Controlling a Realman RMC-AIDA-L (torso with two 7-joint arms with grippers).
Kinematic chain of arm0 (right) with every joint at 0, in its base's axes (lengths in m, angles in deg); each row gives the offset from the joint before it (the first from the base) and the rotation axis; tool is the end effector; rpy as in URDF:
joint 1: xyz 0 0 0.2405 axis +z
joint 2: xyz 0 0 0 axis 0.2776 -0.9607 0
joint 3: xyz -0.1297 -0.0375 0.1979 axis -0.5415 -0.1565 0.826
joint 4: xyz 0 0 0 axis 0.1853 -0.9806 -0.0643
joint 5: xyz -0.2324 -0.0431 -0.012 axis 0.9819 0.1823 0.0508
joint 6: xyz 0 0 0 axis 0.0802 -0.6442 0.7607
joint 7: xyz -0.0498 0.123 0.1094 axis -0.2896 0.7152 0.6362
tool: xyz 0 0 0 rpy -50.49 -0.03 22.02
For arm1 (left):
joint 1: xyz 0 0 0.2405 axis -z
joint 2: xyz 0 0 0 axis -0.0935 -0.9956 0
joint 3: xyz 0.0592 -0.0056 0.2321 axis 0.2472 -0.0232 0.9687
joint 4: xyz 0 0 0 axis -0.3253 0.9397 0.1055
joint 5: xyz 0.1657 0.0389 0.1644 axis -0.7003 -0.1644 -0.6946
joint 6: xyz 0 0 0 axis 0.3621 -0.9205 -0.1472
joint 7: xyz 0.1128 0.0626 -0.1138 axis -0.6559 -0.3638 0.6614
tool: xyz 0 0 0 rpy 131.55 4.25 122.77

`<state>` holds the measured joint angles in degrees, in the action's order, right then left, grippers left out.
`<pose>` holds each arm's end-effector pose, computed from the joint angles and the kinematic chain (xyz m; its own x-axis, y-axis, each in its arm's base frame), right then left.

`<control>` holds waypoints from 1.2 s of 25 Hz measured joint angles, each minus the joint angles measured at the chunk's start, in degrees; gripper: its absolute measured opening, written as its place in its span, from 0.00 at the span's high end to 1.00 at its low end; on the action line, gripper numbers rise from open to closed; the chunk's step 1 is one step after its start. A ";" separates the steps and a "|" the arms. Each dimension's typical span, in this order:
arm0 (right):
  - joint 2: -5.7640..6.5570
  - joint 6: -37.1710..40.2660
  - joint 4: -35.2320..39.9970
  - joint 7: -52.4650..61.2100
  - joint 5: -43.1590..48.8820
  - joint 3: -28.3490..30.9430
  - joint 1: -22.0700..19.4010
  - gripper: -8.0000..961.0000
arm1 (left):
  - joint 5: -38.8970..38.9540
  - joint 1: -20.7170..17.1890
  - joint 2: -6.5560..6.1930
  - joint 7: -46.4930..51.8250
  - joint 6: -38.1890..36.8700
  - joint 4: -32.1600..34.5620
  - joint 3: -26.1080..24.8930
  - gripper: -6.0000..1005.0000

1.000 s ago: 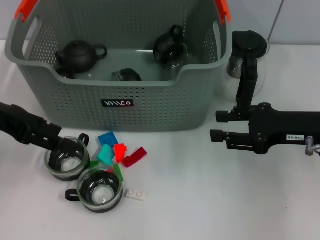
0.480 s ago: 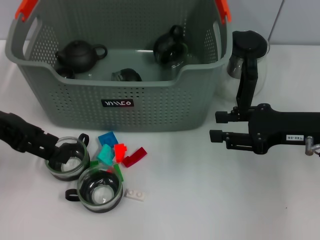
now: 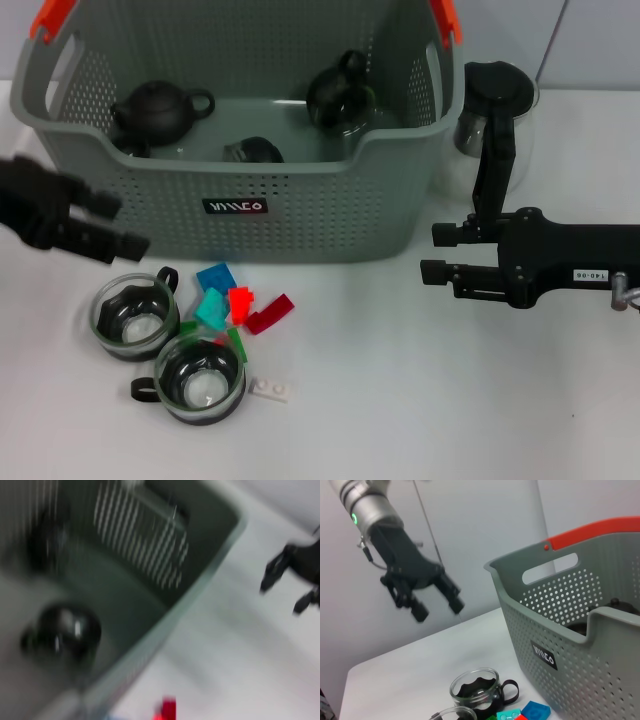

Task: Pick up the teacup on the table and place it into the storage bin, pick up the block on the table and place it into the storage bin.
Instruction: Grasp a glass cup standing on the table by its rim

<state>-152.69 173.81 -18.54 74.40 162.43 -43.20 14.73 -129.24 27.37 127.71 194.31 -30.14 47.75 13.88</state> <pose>0.2253 0.3531 -0.0233 0.8105 -0.3381 -0.4782 -0.4059 -0.9129 -0.0425 -0.2023 0.3389 0.1286 0.8151 0.5704 0.1016 0.5784 -0.7911 -0.1987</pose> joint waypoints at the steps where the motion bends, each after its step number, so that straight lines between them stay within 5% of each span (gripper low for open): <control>1: -0.02 -0.07 -0.01 0.00 0.01 0.00 0.00 0.39 | 0.18 -0.01 0.28 -1.06 0.21 -0.04 -0.42 0.22; 7: -0.09 -0.16 -0.06 0.03 0.03 0.00 0.00 0.39 | -0.25 0.68 0.70 -4.37 1.20 -2.43 0.49 0.22; 14: -0.04 -0.25 -0.16 0.16 0.02 0.00 0.00 0.39 | -1.70 1.68 -2.67 2.94 -0.67 -4.69 5.08 0.22; 17: -0.02 -0.27 -0.18 0.17 0.03 0.00 0.00 0.39 | -5.20 2.17 -2.91 4.54 -0.13 -4.89 7.59 0.21; 21: 0.00 -0.26 -0.18 0.19 0.04 0.00 0.00 0.39 | -13.04 2.25 0.03 2.99 2.87 -2.82 12.06 0.21; 27: 0.01 -0.28 -0.18 0.20 0.04 0.00 0.00 0.39 | -21.39 1.74 6.83 -1.87 7.17 2.63 14.53 0.18; 30: 0.02 -0.28 -0.18 0.21 0.03 0.00 -0.01 0.39 | -24.84 1.33 8.64 -3.01 9.73 4.07 14.78 0.19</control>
<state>-152.67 173.53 -18.71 74.61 162.46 -43.20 14.72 -154.07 28.70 136.35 191.30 -20.41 51.81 28.65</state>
